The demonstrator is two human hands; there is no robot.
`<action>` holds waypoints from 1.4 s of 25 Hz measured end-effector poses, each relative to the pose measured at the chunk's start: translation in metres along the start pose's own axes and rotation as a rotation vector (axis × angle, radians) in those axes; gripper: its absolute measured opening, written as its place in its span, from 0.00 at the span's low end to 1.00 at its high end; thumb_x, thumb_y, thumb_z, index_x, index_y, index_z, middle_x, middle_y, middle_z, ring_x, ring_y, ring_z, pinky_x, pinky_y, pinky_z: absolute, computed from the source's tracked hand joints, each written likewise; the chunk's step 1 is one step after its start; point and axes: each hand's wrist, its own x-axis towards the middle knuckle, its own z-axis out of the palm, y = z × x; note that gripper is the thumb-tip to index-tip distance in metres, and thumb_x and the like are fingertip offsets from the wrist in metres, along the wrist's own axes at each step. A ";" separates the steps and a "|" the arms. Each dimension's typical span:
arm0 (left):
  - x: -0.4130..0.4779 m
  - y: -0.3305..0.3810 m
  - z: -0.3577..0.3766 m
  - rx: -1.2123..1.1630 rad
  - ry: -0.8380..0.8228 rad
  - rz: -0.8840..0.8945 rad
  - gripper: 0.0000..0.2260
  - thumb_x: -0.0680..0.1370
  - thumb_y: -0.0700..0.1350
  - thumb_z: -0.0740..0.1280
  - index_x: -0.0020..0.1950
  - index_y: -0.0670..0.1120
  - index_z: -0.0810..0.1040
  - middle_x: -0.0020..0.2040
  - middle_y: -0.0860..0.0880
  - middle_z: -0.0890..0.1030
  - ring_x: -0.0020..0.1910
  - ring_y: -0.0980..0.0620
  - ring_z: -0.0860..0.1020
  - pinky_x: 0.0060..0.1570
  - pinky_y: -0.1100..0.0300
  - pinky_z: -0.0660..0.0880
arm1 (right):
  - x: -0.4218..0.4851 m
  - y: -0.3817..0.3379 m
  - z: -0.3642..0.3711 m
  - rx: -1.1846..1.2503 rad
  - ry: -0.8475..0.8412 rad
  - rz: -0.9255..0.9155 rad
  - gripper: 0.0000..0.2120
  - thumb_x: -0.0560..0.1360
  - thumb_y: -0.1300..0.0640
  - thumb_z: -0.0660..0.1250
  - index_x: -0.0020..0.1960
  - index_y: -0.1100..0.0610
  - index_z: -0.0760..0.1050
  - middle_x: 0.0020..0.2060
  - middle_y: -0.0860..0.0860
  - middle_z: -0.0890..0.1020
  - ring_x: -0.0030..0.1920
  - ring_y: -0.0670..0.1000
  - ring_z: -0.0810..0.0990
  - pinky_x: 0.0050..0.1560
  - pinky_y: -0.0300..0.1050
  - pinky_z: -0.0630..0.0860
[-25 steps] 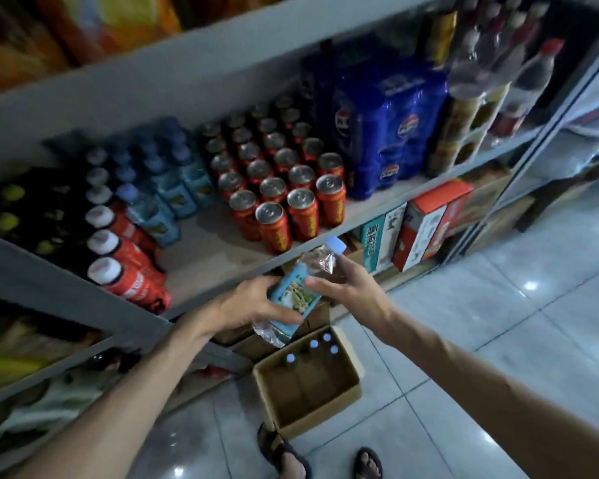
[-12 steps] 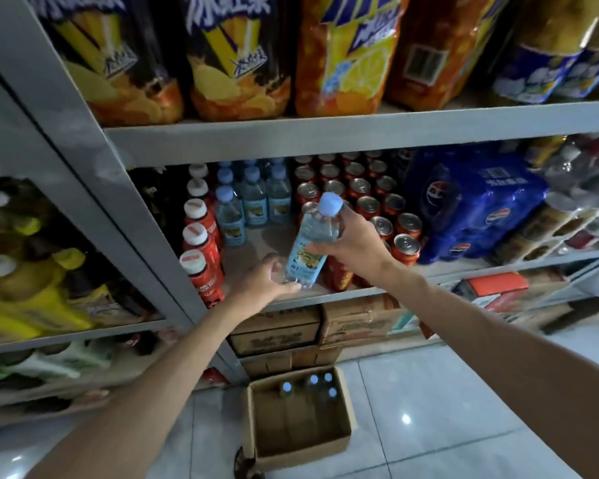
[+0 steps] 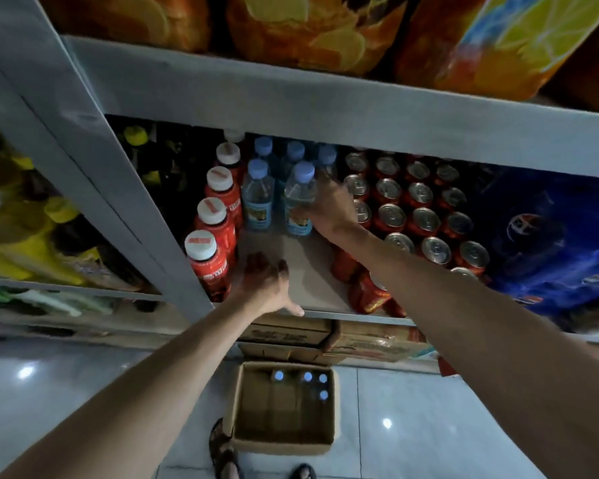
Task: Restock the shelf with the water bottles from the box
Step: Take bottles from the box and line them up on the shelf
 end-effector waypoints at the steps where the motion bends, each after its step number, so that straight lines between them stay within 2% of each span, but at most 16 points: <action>1: 0.002 0.000 0.001 0.002 0.010 0.003 0.50 0.61 0.73 0.68 0.72 0.42 0.64 0.68 0.34 0.69 0.66 0.37 0.66 0.68 0.43 0.62 | 0.003 0.001 0.008 0.014 -0.001 -0.002 0.29 0.67 0.52 0.75 0.66 0.53 0.71 0.59 0.56 0.82 0.57 0.60 0.80 0.54 0.51 0.78; 4: 0.003 0.000 0.003 -0.007 0.026 -0.007 0.49 0.60 0.73 0.69 0.70 0.43 0.66 0.66 0.35 0.71 0.66 0.37 0.67 0.67 0.44 0.62 | 0.009 0.003 0.026 0.051 0.024 -0.022 0.28 0.67 0.56 0.75 0.66 0.56 0.72 0.58 0.55 0.82 0.58 0.59 0.80 0.54 0.47 0.77; 8: 0.002 -0.001 0.004 0.005 0.079 0.008 0.47 0.60 0.72 0.70 0.69 0.43 0.69 0.63 0.37 0.75 0.65 0.38 0.68 0.65 0.45 0.63 | 0.016 0.005 0.042 0.062 0.099 -0.075 0.26 0.68 0.60 0.75 0.64 0.59 0.73 0.56 0.57 0.83 0.55 0.59 0.82 0.52 0.52 0.80; 12: -0.003 0.002 -0.002 -0.013 0.051 0.002 0.46 0.63 0.69 0.71 0.71 0.41 0.66 0.65 0.36 0.73 0.67 0.37 0.66 0.66 0.45 0.61 | 0.015 0.010 0.051 0.064 0.155 -0.079 0.27 0.68 0.66 0.74 0.64 0.60 0.69 0.54 0.59 0.83 0.54 0.61 0.83 0.51 0.55 0.81; 16: -0.005 0.004 -0.005 -0.022 0.048 -0.008 0.46 0.63 0.69 0.71 0.70 0.41 0.67 0.64 0.36 0.74 0.67 0.37 0.66 0.66 0.45 0.61 | 0.015 0.012 0.052 0.107 0.150 -0.111 0.30 0.67 0.65 0.76 0.65 0.60 0.67 0.57 0.59 0.82 0.57 0.59 0.82 0.54 0.54 0.81; 24: -0.006 0.005 -0.007 -0.070 0.036 -0.022 0.44 0.64 0.67 0.72 0.70 0.41 0.67 0.65 0.36 0.73 0.68 0.37 0.65 0.68 0.44 0.60 | 0.015 0.012 0.047 0.190 0.110 -0.093 0.31 0.69 0.65 0.76 0.67 0.62 0.65 0.61 0.58 0.80 0.61 0.56 0.79 0.58 0.42 0.77; 27: -0.004 0.006 -0.007 -0.096 0.009 -0.042 0.43 0.63 0.67 0.73 0.68 0.43 0.69 0.66 0.37 0.73 0.68 0.37 0.65 0.68 0.44 0.59 | 0.012 0.007 0.046 0.153 0.057 -0.034 0.34 0.69 0.64 0.76 0.69 0.62 0.62 0.62 0.59 0.79 0.62 0.57 0.79 0.60 0.47 0.77; 30: -0.004 0.003 -0.001 -0.073 0.025 -0.052 0.44 0.61 0.71 0.71 0.68 0.47 0.68 0.65 0.37 0.73 0.67 0.38 0.66 0.68 0.44 0.60 | -0.001 -0.001 0.031 0.107 -0.029 0.080 0.39 0.70 0.61 0.76 0.72 0.63 0.58 0.63 0.60 0.77 0.62 0.58 0.77 0.59 0.45 0.74; 32: -0.011 0.004 0.002 -0.055 0.062 -0.074 0.43 0.60 0.72 0.70 0.69 0.51 0.68 0.66 0.39 0.72 0.67 0.39 0.67 0.66 0.46 0.64 | -0.028 -0.003 0.006 0.069 -0.033 0.067 0.33 0.72 0.59 0.73 0.71 0.64 0.60 0.64 0.60 0.75 0.62 0.57 0.75 0.59 0.43 0.71; 33: -0.016 0.007 0.005 -0.119 0.083 -0.080 0.41 0.63 0.70 0.71 0.70 0.52 0.68 0.67 0.40 0.71 0.67 0.40 0.68 0.65 0.48 0.65 | -0.050 -0.002 -0.009 0.092 -0.029 0.039 0.27 0.73 0.59 0.70 0.68 0.64 0.66 0.61 0.58 0.77 0.59 0.55 0.76 0.57 0.43 0.71; 35: -0.030 0.016 0.013 -0.308 0.181 -0.035 0.33 0.69 0.58 0.73 0.71 0.50 0.69 0.68 0.44 0.72 0.66 0.43 0.71 0.63 0.53 0.68 | -0.103 0.009 -0.033 0.222 -0.034 0.010 0.14 0.72 0.62 0.68 0.58 0.61 0.75 0.47 0.51 0.81 0.47 0.48 0.79 0.48 0.39 0.75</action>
